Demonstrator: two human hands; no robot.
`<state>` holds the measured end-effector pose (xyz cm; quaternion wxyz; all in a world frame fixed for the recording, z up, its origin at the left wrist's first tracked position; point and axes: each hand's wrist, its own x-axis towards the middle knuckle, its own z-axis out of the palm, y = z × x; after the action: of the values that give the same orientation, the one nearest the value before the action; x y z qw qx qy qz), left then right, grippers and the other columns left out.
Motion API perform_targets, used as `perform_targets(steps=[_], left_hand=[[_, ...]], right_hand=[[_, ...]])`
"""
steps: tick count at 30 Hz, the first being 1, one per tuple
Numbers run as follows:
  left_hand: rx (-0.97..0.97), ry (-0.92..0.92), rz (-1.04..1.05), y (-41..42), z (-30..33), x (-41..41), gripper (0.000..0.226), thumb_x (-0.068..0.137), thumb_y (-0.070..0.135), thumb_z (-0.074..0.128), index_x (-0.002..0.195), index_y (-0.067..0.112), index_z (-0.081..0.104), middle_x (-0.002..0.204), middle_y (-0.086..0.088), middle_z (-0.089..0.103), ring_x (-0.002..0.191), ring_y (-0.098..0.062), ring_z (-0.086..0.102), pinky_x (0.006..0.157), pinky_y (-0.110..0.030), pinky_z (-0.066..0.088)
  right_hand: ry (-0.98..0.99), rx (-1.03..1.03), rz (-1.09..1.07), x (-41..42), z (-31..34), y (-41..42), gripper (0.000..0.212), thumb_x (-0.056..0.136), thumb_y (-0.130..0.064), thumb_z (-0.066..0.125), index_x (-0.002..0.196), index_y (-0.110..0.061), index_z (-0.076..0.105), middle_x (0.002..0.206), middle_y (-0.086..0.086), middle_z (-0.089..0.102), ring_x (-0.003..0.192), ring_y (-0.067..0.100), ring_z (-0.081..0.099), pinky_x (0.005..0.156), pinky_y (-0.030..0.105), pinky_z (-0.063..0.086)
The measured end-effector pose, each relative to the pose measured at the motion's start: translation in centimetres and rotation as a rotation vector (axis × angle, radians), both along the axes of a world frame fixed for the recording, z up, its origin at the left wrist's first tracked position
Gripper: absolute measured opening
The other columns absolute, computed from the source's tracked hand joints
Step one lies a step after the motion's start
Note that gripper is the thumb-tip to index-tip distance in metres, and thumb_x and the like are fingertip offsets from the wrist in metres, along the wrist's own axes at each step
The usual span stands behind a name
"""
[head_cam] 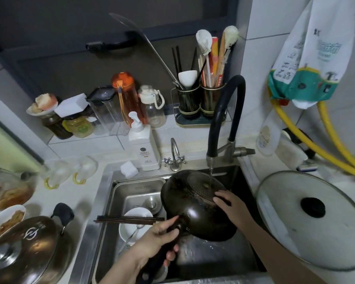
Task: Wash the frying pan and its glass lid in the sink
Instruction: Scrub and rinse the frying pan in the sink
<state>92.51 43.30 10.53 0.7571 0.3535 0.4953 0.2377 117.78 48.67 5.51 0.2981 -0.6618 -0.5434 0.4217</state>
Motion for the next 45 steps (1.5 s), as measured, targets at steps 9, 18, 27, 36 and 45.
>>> perform_targets(steps=[9,18,27,36,45], left_hand=[[-0.278,-0.186,0.105,1.3,2.0,1.9,0.030,0.091,0.008,0.053,0.116,0.024,0.056,0.061,-0.015,0.054,0.037,-0.015,0.047,0.038,-0.016,0.041],[-0.281,-0.066,0.045,7.4,2.5,6.9,0.030,0.096,0.001,0.044,0.114,0.025,0.045,0.053,-0.013,0.055,0.035,-0.016,0.050,0.040,-0.015,0.043],[-0.330,0.011,-0.035,12.0,2.3,11.4,0.024,0.096,0.002,0.043,0.093,0.022,0.055,0.063,-0.006,0.058,0.037,-0.014,0.055,0.039,-0.015,0.047],[-0.430,0.071,-0.003,15.4,2.1,11.6,0.027,0.093,0.002,0.046,0.070,0.014,0.054,0.048,-0.004,0.054,0.034,-0.013,0.054,0.033,-0.014,0.043],[-0.365,0.238,-0.074,13.5,1.3,9.5,0.021,0.091,0.023,0.059,0.076,0.011,0.053,0.045,-0.002,0.058,0.034,-0.009,0.055,0.034,-0.014,0.043]], right_hand=[[0.030,0.015,-0.221,0.0,0.1,0.5,0.029,0.093,-0.030,0.050,0.112,-0.014,0.065,0.115,0.007,0.062,0.114,0.025,0.053,0.095,0.032,0.038],[0.005,0.123,-0.072,0.0,1.1,1.3,0.026,0.083,-0.030,0.065,0.110,-0.030,0.068,0.128,-0.007,0.057,0.124,0.012,0.046,0.109,0.036,0.030],[0.028,0.156,-0.054,1.1,1.3,2.6,0.021,0.084,-0.021,0.065,0.104,-0.024,0.072,0.123,-0.005,0.063,0.126,0.011,0.043,0.111,0.027,0.025],[0.168,0.176,-0.152,0.5,2.7,4.2,0.017,0.084,-0.012,0.063,0.078,-0.028,0.067,0.082,-0.012,0.066,0.082,-0.002,0.059,0.073,0.007,0.042],[0.385,0.036,-0.117,-3.8,3.1,6.9,0.020,0.086,-0.025,0.063,0.074,-0.009,0.065,0.063,-0.006,0.062,0.063,0.008,0.059,0.068,0.023,0.048]])
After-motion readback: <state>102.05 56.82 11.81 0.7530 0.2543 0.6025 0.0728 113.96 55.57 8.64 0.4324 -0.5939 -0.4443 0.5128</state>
